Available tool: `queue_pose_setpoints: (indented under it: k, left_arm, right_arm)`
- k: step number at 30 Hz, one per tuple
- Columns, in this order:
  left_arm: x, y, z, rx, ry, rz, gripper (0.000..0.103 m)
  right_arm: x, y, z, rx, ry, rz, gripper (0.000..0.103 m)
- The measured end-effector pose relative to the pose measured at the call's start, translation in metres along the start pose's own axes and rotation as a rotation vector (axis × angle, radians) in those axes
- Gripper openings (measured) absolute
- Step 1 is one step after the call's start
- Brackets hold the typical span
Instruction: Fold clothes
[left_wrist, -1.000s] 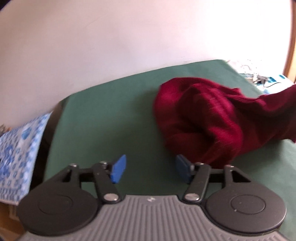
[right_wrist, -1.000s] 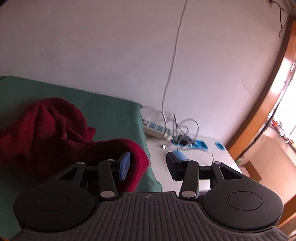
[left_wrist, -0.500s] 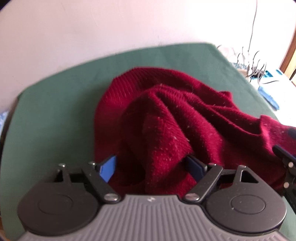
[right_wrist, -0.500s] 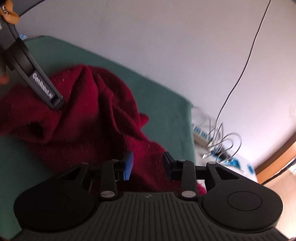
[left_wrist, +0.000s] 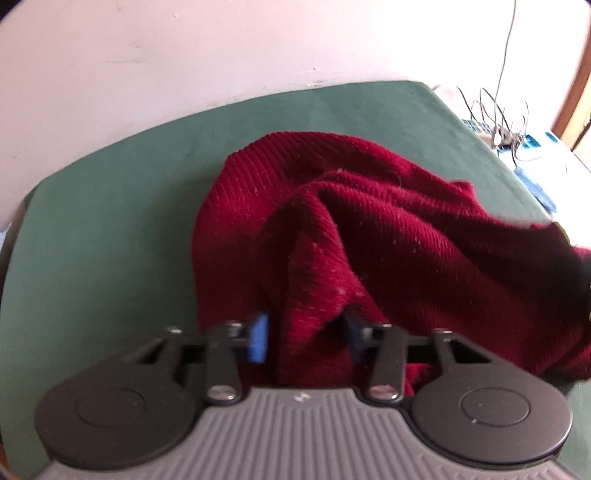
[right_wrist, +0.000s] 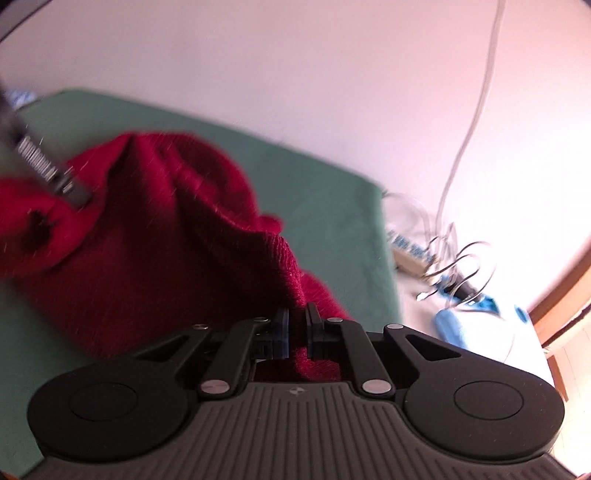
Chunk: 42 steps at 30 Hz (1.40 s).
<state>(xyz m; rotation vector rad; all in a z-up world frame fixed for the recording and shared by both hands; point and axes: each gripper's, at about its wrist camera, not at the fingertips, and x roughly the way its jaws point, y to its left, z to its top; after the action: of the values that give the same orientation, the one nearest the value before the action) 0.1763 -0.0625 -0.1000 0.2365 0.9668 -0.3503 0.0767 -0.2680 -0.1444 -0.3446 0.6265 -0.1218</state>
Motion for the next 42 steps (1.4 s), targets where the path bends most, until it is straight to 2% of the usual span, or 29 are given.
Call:
queue_pose_setpoints:
  k: [7,8,10,15,17,22,24,26,27,29,30,31,32,34,35,37,39,42]
  left_arm:
    - [-0.024,-0.001,-0.019,0.047,-0.009,0.059,0.044]
    - [-0.027,-0.001,-0.020,0.043,-0.012,0.064,0.043]
    - [-0.031,-0.001,-0.023,0.029,-0.014,0.068,0.031]
    - [-0.052,-0.001,-0.045,0.007,-0.034,0.071,0.025]
    - [-0.060,0.000,-0.056,-0.002,-0.040,0.069,0.018]
    - [-0.085,0.005,-0.101,0.030,-0.027,0.085,0.009]
    - [-0.094,0.009,-0.118,0.059,-0.004,0.084,0.010]
    - [-0.105,0.012,-0.126,0.107,-0.016,0.096,0.018]
    - [-0.109,0.013,-0.123,0.126,-0.033,0.094,0.021]
    - [-0.117,0.013,-0.111,0.151,-0.072,0.087,0.041]
    - [-0.117,0.012,-0.100,0.156,-0.099,0.076,0.046]
    - [-0.118,0.011,-0.090,0.163,-0.126,0.063,0.057]
    - [-0.115,0.008,-0.077,0.180,-0.154,0.047,0.062]
    - [-0.104,0.002,-0.054,0.207,-0.177,0.009,0.078]
    - [-0.097,-0.001,-0.042,0.218,-0.182,-0.018,0.082]
    - [-0.079,-0.006,-0.018,0.242,-0.189,-0.063,0.082]
    - [-0.057,-0.006,0.002,0.228,-0.159,-0.094,0.079]
    - [-0.019,-0.009,0.021,0.212,-0.075,-0.135,0.055]
  right_arm:
    - [-0.026,-0.026,-0.003,0.136,0.035,0.072,0.007]
    - [-0.030,-0.030,-0.004,0.161,0.043,0.085,0.007]
    - [-0.033,-0.038,-0.004,0.212,0.051,0.102,0.007]
    - [-0.042,-0.063,-0.005,0.336,0.039,0.137,0.007]
    - [-0.049,-0.069,-0.005,0.385,0.028,0.154,0.007]
    - [-0.071,-0.066,-0.004,0.395,-0.030,0.167,0.007]
    - [-0.079,-0.061,-0.004,0.366,-0.047,0.201,0.007]
    - [-0.088,-0.053,-0.005,0.322,-0.052,0.243,0.007]
    - [-0.093,-0.048,-0.007,0.295,-0.047,0.263,0.007]
    - [-0.101,-0.037,-0.013,0.239,-0.035,0.294,0.007]
    - [-0.105,-0.035,-0.016,0.222,-0.027,0.305,0.007]
    - [-0.109,-0.033,-0.019,0.208,-0.018,0.315,0.007]
    - [-0.113,-0.031,-0.022,0.193,-0.010,0.325,0.007]
    - [-0.121,-0.032,-0.030,0.181,0.004,0.316,0.007]
    - [-0.125,-0.034,-0.034,0.179,0.008,0.307,0.007]
    - [-0.126,-0.040,-0.042,0.183,0.020,0.271,0.007]
    - [-0.130,-0.044,-0.049,0.197,0.038,0.238,0.007]
    - [-0.137,-0.044,-0.061,0.208,0.060,0.195,0.007]
